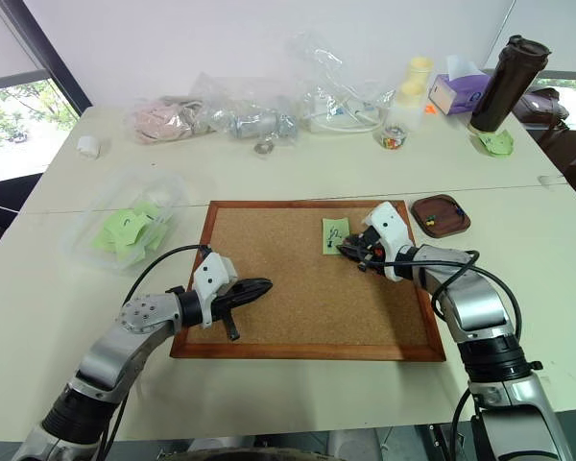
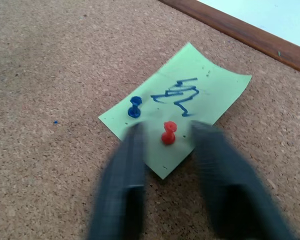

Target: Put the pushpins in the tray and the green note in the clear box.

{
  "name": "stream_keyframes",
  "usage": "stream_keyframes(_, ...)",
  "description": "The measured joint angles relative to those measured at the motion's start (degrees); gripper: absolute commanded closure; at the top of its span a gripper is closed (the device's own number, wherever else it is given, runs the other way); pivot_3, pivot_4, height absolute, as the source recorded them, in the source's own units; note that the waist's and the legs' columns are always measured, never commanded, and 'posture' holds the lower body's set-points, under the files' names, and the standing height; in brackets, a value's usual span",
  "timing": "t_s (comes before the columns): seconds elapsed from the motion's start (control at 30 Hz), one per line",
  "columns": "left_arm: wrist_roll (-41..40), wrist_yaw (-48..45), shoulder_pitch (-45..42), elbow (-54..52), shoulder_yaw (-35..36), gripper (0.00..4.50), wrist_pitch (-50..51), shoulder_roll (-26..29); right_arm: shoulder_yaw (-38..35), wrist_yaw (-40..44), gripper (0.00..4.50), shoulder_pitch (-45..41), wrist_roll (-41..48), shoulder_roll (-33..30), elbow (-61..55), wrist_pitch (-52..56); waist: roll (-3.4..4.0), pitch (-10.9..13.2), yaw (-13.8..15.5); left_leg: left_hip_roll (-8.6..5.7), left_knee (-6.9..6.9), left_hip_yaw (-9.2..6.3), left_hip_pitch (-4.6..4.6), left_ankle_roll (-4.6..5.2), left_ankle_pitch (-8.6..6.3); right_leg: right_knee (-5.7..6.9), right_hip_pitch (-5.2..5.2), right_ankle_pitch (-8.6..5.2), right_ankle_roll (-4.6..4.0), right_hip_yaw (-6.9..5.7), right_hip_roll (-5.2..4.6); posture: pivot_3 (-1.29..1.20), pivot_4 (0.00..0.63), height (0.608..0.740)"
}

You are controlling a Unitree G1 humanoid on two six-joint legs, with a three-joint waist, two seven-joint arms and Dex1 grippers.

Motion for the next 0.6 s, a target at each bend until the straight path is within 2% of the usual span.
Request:
stream_keyframes(0.03, -0.01, 0.03, -0.01, -0.04, 0.01, 4.5, 0.12, 0.0, 0.0, 0.03, 1.04, -0.01, -0.23, -0.02, 0.0, -0.02, 0.0, 0.0, -0.01, 0.0, 0.0, 0.0, 0.0, 0.0, 0.0, 0.0, 0.0, 0.0, 0.0, 0.0, 0.0, 0.0, 0.15, 0.74)
stream_keyframes(0.13, -0.01, 0.07, -0.07, -0.18, 0.0, 4.5, 0.39, -0.01, 0.0, 0.18, 1.04, -0.03, -0.25, -0.03, 0.02, -0.09, 0.0, 0.0, 0.0, 0.0, 0.0, 0.0, 0.0, 0.0, 0.0, 0.0, 0.0, 0.0, 0.0, 0.0, 0.0, 0.0, 0.15, 0.74)
stream_keyframes(0.23, -0.01, 0.1, -0.11, -0.23, 0.0, 4.5, 0.48, -0.02, -0.06, 0.15, 2.1, -0.03, -0.28, -0.03, 0.36, -0.4, 0.0, 0.0, 0.0, 0.0, 0.0, 0.0, 0.0, 0.0, 0.0, 0.0, 0.0, 0.0, 0.0, 0.0, 0.0, 0.0, 0.15, 0.74)
stream_keyframes(0.37, -0.01, 0.13, -0.32, -0.25, 0.01, 4.5, 0.48, -0.02, -0.21, 0.2, 4.12, -0.03, -0.27, -0.03, 0.58, -0.51, 0.0, 0.0, 0.01, 0.0, 0.0, 0.0, 0.0, 0.0, 0.0, 0.0, 0.0, 0.0, 0.0, 0.0, 0.0, 0.0, 0.15, 0.74)
stream_keyframes(0.4, -0.01, 0.16, -0.32, -0.25, 0.02, 4.5, 0.49, -0.02, -0.21, 0.37, 4.4, -0.02, -0.21, -0.01, 0.53, -0.72, 0.0, 0.0, -0.01, 0.0, 0.0, 0.0, 0.01, 0.0, 0.0, 0.0, 0.01, 0.0, 0.0, 0.0, 0.0, 0.0, 0.15, 0.74)
stream_keyframes(0.6, -0.03, 0.24, -0.45, -0.28, 0.0, 4.5, 0.59, -0.04, -0.24, 0.57, 4.4, 0.0, -0.32, -0.05, 0.41, -0.92, 0.0, 0.0, 0.01, 0.0, 0.0, 0.0, 0.01, 0.0, 0.0, 0.0, 0.01, 0.0, 0.0, 0.0, 0.0, 0.0, 0.15, 0.74)
